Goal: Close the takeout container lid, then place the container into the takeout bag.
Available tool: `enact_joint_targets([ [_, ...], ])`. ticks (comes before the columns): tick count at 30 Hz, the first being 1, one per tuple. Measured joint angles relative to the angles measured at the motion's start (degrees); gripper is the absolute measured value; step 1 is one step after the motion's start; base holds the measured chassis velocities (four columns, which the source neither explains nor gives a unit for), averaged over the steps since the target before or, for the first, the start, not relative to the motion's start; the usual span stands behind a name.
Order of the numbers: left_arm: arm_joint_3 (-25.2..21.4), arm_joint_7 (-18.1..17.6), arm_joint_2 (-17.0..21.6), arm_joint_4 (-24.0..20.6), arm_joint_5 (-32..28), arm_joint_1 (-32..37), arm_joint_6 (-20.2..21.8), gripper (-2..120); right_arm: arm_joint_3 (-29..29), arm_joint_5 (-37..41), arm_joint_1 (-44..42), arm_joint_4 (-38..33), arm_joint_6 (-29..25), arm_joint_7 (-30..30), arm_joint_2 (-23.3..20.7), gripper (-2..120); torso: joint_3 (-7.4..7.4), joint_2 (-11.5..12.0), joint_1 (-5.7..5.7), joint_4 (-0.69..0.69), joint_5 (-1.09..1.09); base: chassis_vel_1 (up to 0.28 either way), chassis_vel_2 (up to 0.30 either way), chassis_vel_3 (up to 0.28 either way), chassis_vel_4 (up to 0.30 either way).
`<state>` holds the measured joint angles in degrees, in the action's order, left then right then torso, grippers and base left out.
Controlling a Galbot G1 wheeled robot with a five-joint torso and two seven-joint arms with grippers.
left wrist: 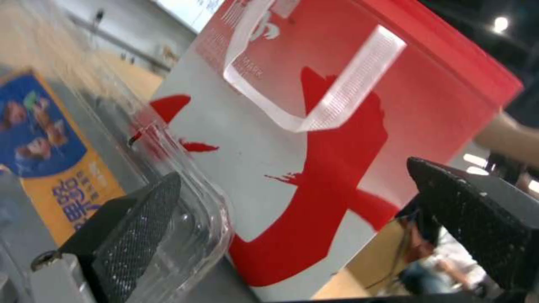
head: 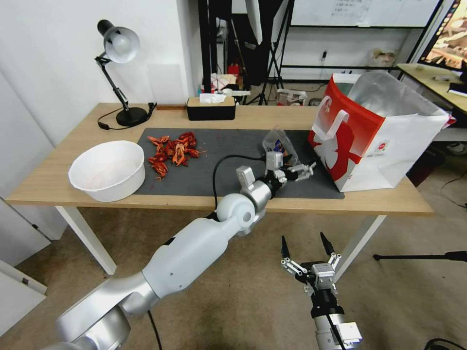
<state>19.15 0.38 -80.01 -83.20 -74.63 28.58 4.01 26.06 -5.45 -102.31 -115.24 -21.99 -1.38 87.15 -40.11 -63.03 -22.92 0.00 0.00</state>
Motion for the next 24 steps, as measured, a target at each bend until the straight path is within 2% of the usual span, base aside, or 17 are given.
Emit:
enact_joint_targets([
  [2, -1.04, -2.85, -0.87, 0.2, -4.2, -0.54, 1.77, 99, 0.02, 0.0, -0.03, 0.03, -0.02, -0.02, 0.04, 100, 0.0, 0.0, 0.0, -0.01, 0.0, 0.0, 0.0, 0.0, 0.0],
  [6, -1.87, -5.27, -1.4, 0.44, -7.04, -0.8, 2.64, 94, 0.02, 0.0, -0.08, 0.04, -0.06, -0.04, 0.04, 100, 0.0, 0.0, 0.0, 0.0, 0.0, 0.0, 0.0, 0.0, 0.0],
  [9, -3.33, -8.92, -1.85, 0.45, -11.66, -0.93, 3.81, 79, 0.04, 0.0, -0.07, 0.23, -0.25, -0.04, 0.0, 100, 0.0, 0.0, 0.0, 0.0, 0.0, 0.0, 0.0, 0.0, 0.0],
  [10, -3.33, -8.92, -1.85, 0.45, -11.66, -0.93, 3.81, 79, 0.04, 0.0, -0.07, 0.23, -0.25, -0.04, 0.0, 100, 0.0, 0.0, 0.0, 0.0, 0.0, 0.0, 0.0, 0.0, 0.0],
  [14, -3.94, -11.9, -2.01, 0.56, -13.1, -0.93, 4.77, 62, -0.11, 0.0, 0.01, 0.36, -0.33, -0.04, 0.04, 100, 0.0, 0.01, 0.0, 0.0, 0.0, 0.0, 0.0, 0.0, 0.0],
  [15, -3.94, -11.9, -2.01, 0.56, -13.1, -0.93, 4.77, 62, -0.11, 0.0, 0.01, 0.36, -0.33, -0.04, 0.04, 100, 0.0, 0.01, 0.0, 0.0, 0.0, 0.0, 0.0, 0.0, 0.0],
  [17, -3.87, -12.76, -1.89, 0.62, -13.11, -0.66, 5.19, 52, -0.18, -0.01, 0.08, 0.36, -0.33, -0.04, 0.07, 100, 0.0, 0.01, 0.0, 0.0, 0.0, 0.0, 0.0, 0.0, 0.0],
  [18, -3.87, -12.76, -1.89, 0.62, -13.11, -0.66, 5.19, 52, -0.18, -0.01, 0.08, 0.36, -0.33, -0.04, 0.07, 100, 0.0, 0.01, 0.0, 0.0, 0.0, 0.0, 0.0, 0.0, 0.0],
  [20, -3.67, -13.78, -2.11, 0.82, -13.38, -0.24, 5.34, 33, -0.16, -0.03, 0.0, 0.36, -0.33, -0.03, 0.05, 100, 0.0, 0.01, 0.0, 0.0, 0.0, 0.0, 0.0, 0.0, 0.0],
  [21, -3.67, -13.78, -2.11, 0.82, -13.38, -0.24, 5.34, 33, -0.16, -0.03, 0.0, 0.36, -0.33, -0.03, 0.05, 100, 0.0, 0.01, 0.0, 0.0, 0.0, 0.0, 0.0, 0.0, 0.0],
  [22, -3.44, -14.1, -2.37, 0.91, -13.39, -0.19, 5.39, 24, -0.14, -0.04, -0.15, 0.35, -0.43, -0.01, 0.05, 100, 0.0, 0.01, 0.0, 0.0, 0.0, 0.0, 0.0, 0.0, 0.0],
  [24, -3.07, -14.51, -2.49, 0.92, -13.33, -0.17, 5.54, 15, -0.12, -0.05, -0.23, 0.31, -0.48, 0.0, 0.05, 100, 0.0, 0.01, 0.0, 0.0, 0.0, 0.0, 0.0, 0.0, 0.0],
])
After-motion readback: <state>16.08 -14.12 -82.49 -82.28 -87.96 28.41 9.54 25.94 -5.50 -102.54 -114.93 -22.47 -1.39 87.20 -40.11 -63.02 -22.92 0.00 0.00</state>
